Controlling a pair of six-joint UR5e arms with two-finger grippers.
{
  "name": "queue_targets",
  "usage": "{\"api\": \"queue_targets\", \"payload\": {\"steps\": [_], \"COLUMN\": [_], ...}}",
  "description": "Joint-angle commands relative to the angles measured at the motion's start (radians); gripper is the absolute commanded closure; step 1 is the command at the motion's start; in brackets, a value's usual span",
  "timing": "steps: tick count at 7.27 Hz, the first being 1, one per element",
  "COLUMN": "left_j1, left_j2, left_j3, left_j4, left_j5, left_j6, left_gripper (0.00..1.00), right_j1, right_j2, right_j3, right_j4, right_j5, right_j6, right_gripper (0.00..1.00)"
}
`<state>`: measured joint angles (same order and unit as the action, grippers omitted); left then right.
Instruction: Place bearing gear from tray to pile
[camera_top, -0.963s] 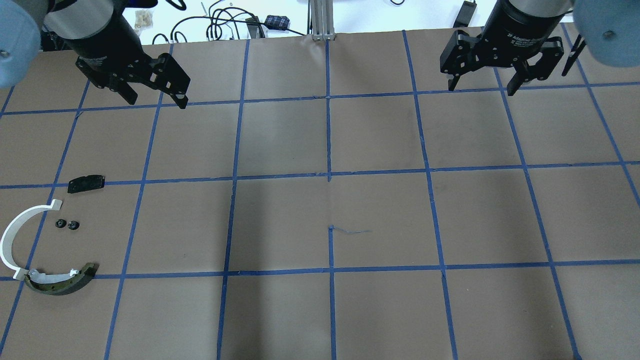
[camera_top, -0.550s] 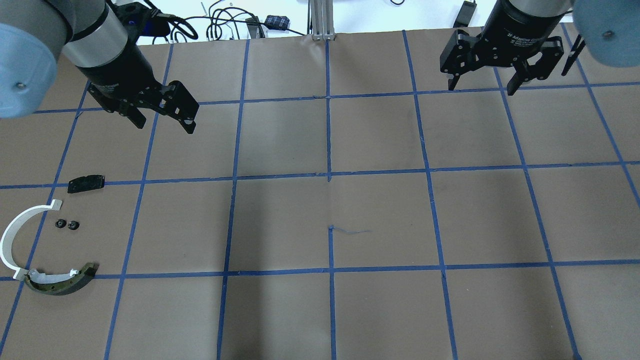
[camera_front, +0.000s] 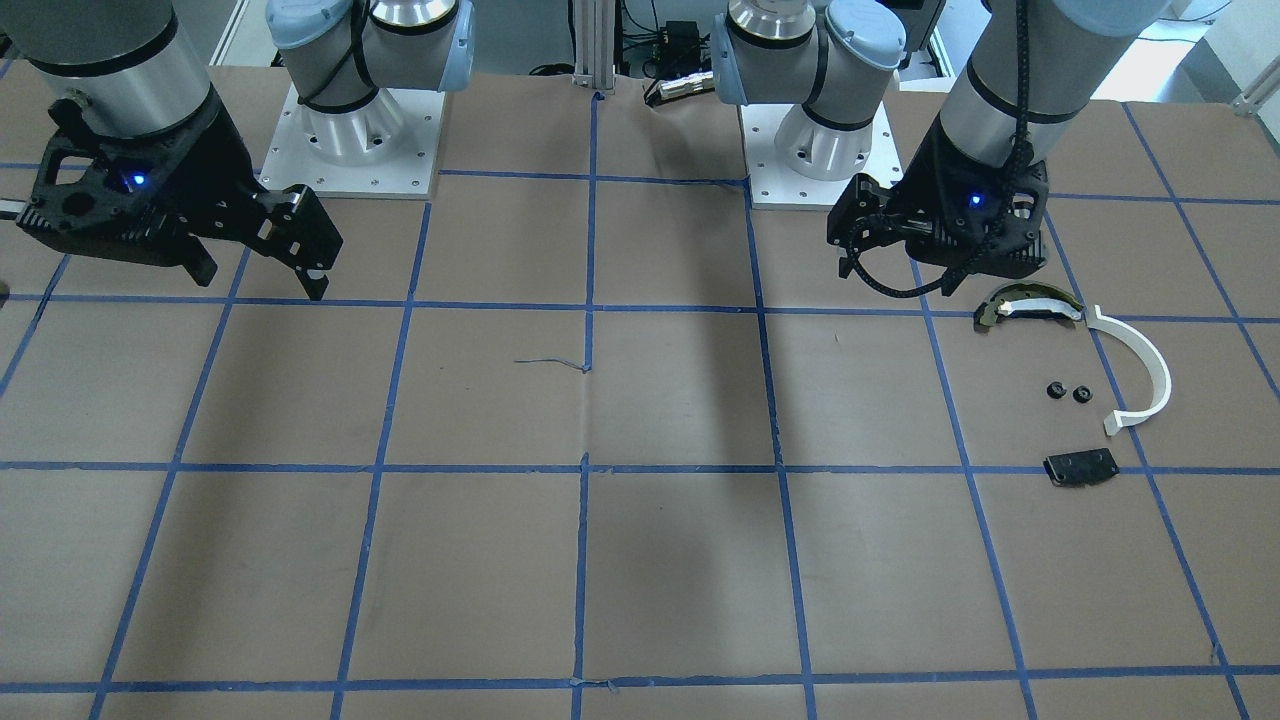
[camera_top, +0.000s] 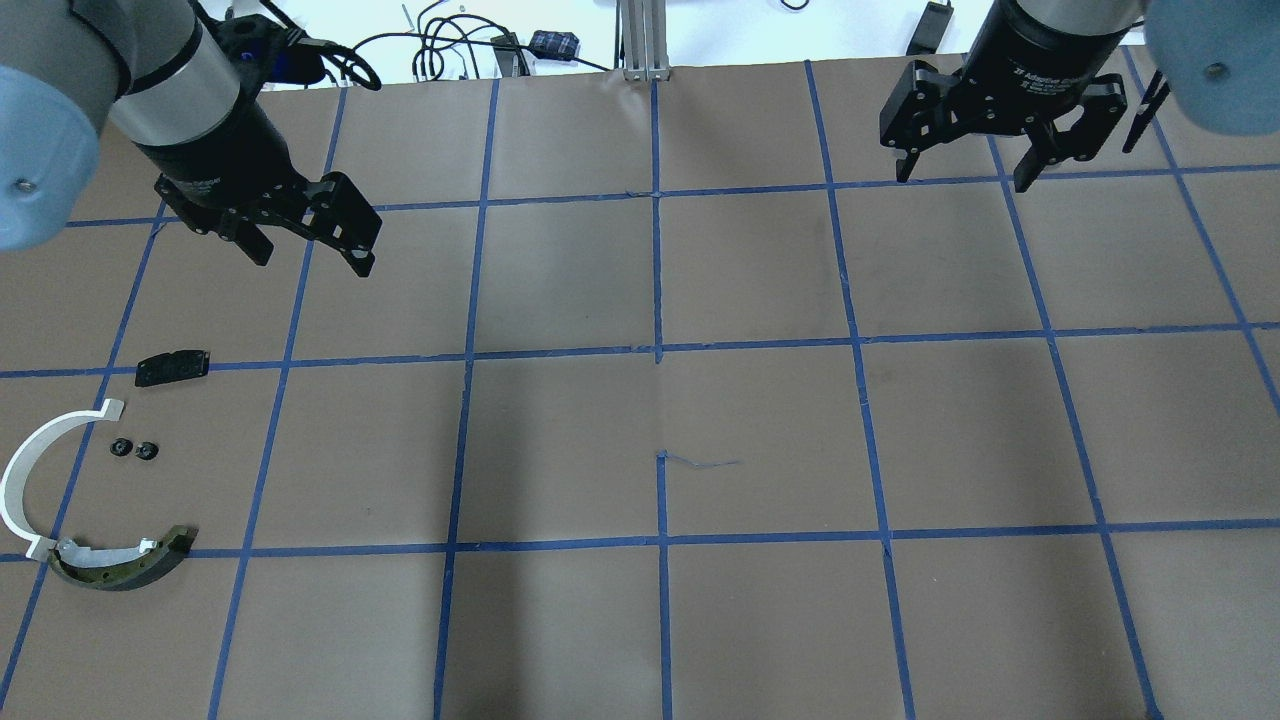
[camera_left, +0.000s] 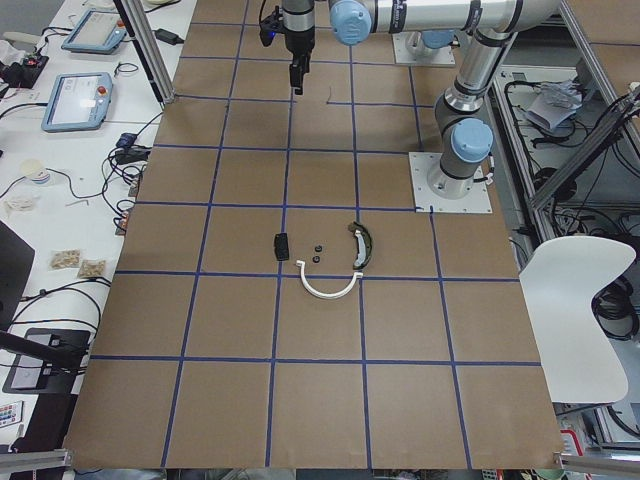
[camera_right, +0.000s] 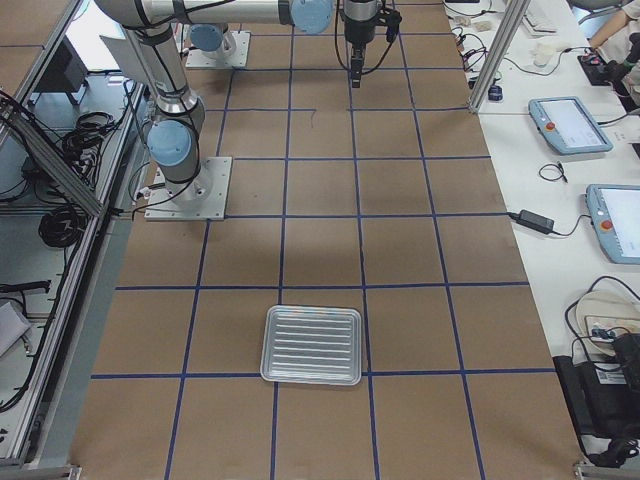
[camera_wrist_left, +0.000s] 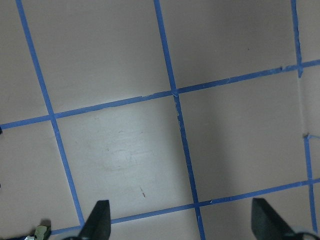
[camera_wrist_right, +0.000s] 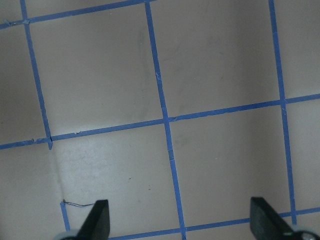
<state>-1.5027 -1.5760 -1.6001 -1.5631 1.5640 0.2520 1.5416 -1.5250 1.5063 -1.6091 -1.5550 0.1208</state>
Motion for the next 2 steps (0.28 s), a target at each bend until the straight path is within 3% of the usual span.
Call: {"api": "queue_targets", "payload": {"steps": [1, 2], "left_j1": [-0.001, -0.001], "left_j2": [0.010, 0.010], "left_j3": [0.002, 0.002], "left_j4": [0.001, 0.001], "left_j5": [-0.004, -0.007], "left_j6": [-0.002, -0.002], "left_gripper": [0.00, 0.00], "right_j1": [0.000, 0.000], "right_j2": [-0.001, -0.001], "right_j3": [0.000, 0.000], "right_j4": [0.000, 0.000], "right_j5": [0.000, 0.001], "right_j6": [-0.001, 0.000], "right_gripper": [0.00, 0.00]}}
